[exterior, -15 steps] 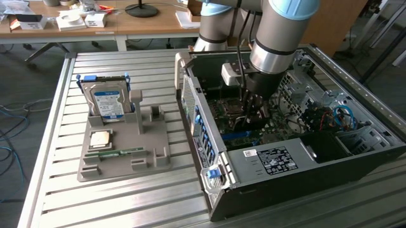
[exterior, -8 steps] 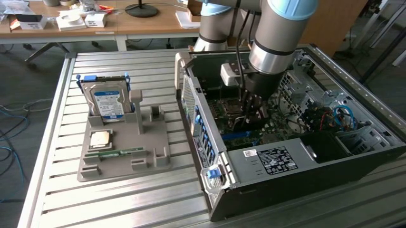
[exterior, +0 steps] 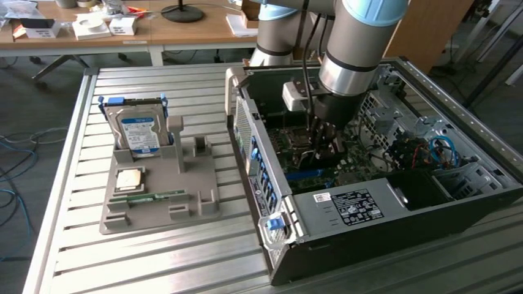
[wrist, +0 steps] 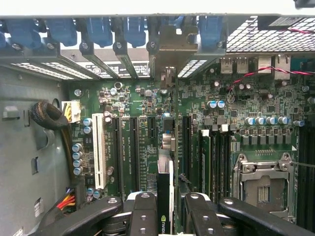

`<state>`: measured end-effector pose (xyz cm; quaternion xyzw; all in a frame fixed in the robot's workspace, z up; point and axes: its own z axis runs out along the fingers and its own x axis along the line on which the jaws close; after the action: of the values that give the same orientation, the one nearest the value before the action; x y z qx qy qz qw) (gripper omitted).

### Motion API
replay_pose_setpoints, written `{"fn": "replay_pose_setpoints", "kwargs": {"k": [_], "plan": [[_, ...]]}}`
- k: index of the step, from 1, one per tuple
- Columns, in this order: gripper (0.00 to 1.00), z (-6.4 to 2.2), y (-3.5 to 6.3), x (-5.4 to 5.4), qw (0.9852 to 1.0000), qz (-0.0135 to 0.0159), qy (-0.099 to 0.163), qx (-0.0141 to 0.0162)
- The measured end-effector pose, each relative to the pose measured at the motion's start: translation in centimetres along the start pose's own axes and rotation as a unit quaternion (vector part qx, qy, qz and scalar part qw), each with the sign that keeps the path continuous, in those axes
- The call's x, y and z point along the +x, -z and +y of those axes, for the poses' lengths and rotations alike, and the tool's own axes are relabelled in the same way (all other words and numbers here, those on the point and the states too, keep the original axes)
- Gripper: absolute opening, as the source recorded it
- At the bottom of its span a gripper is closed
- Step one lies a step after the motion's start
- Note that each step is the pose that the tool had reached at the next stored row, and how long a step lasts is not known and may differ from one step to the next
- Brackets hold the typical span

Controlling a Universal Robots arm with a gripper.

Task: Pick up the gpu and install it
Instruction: 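Insert the gpu into the slot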

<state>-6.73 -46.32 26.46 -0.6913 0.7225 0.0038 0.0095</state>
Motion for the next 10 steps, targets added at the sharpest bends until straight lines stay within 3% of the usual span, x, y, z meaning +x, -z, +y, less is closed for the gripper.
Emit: {"fn": "replay_pose_setpoints", "kwargs": {"k": [10], "plan": [[0.26,0.17,-0.01,0.0,1.0,-0.0001,0.0,0.0]]}}
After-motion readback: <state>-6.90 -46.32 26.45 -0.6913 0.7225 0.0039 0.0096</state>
